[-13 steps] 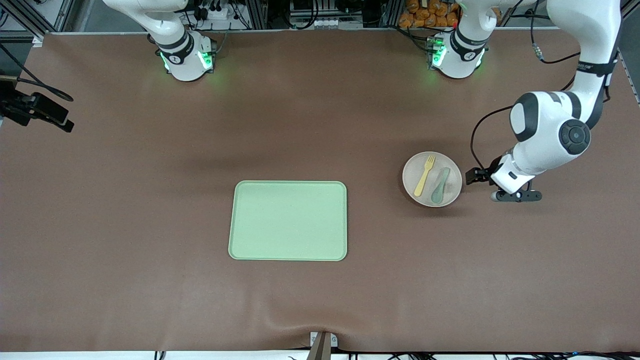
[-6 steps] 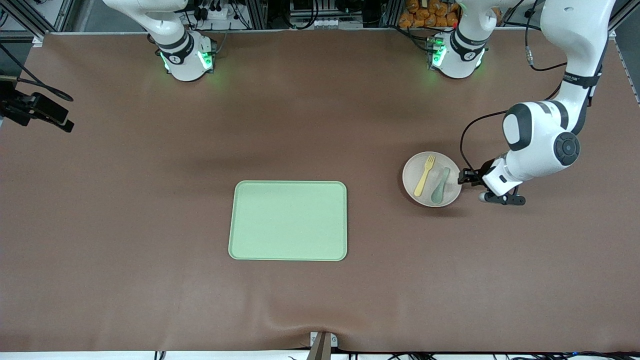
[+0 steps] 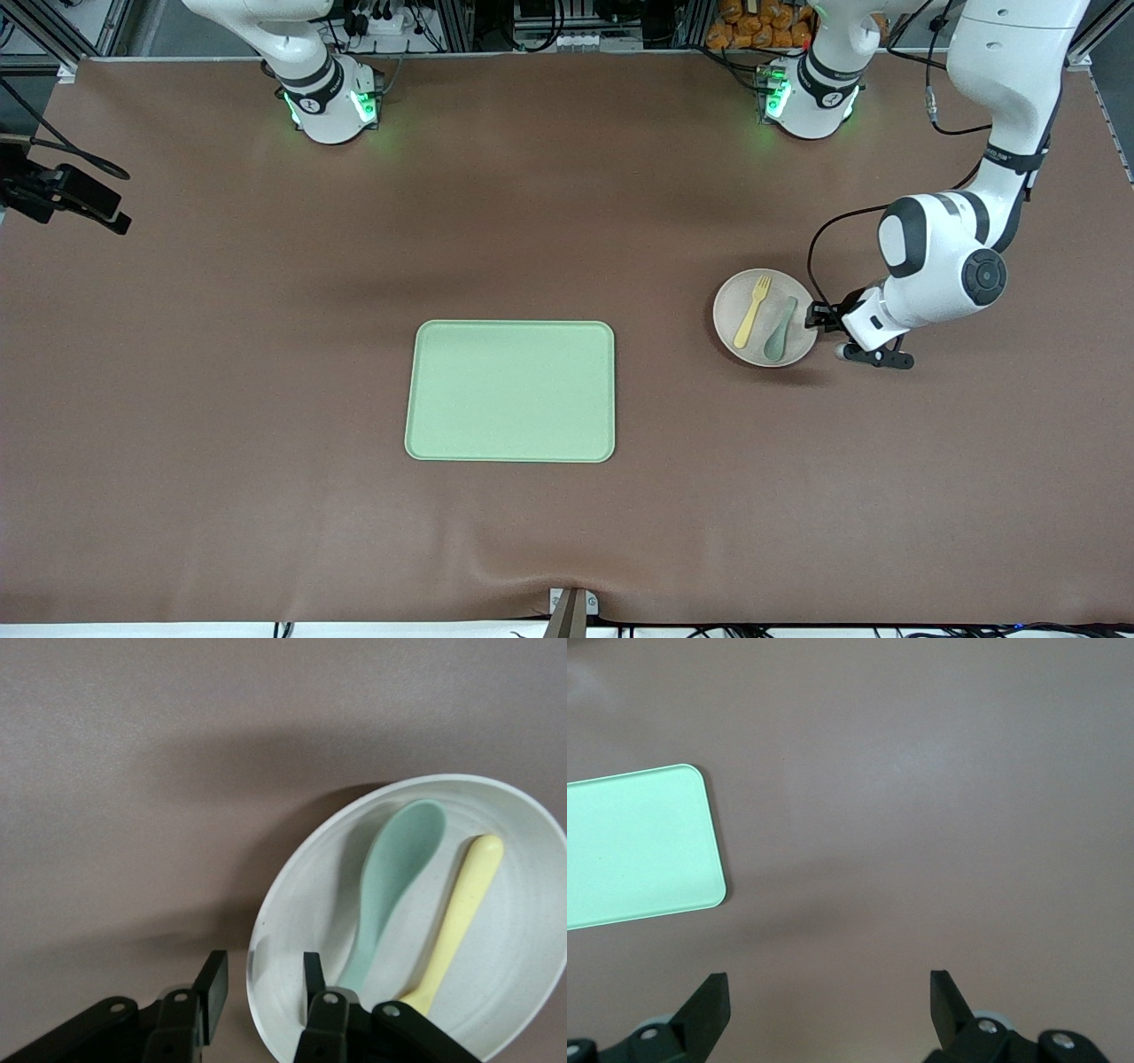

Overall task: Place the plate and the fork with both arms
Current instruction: 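Lower the left gripper and pinch the white plate's rim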

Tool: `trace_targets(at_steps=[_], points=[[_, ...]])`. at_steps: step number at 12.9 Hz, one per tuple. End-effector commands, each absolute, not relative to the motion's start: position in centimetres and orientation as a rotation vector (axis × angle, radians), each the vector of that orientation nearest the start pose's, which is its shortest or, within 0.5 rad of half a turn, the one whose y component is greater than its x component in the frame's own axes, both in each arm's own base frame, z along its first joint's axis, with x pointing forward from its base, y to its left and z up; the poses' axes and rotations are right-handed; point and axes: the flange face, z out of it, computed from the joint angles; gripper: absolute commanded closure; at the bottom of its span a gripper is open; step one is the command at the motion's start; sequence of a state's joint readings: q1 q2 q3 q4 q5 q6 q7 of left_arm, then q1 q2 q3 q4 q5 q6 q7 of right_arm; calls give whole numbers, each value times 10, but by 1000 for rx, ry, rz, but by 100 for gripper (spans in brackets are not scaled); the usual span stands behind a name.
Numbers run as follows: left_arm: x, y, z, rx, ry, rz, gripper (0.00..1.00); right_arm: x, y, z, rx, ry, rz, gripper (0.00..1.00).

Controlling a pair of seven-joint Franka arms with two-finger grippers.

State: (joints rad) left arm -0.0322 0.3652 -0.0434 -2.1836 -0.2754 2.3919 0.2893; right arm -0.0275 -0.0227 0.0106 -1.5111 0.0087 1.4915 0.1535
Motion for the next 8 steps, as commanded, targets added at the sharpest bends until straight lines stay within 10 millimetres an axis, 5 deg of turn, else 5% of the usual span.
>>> trace_targets(at_steps=[1, 5, 8], points=[[545, -44, 201, -3344, 280, 215, 59, 539, -9, 661, -3109, 267, -17, 0], [546, -43, 195, -3342, 316, 221, 75, 539, -9, 661, -3109, 267, -17, 0], [548, -44, 191, -3342, 323, 226, 78, 539, -10, 661, -3108, 270, -17, 0]])
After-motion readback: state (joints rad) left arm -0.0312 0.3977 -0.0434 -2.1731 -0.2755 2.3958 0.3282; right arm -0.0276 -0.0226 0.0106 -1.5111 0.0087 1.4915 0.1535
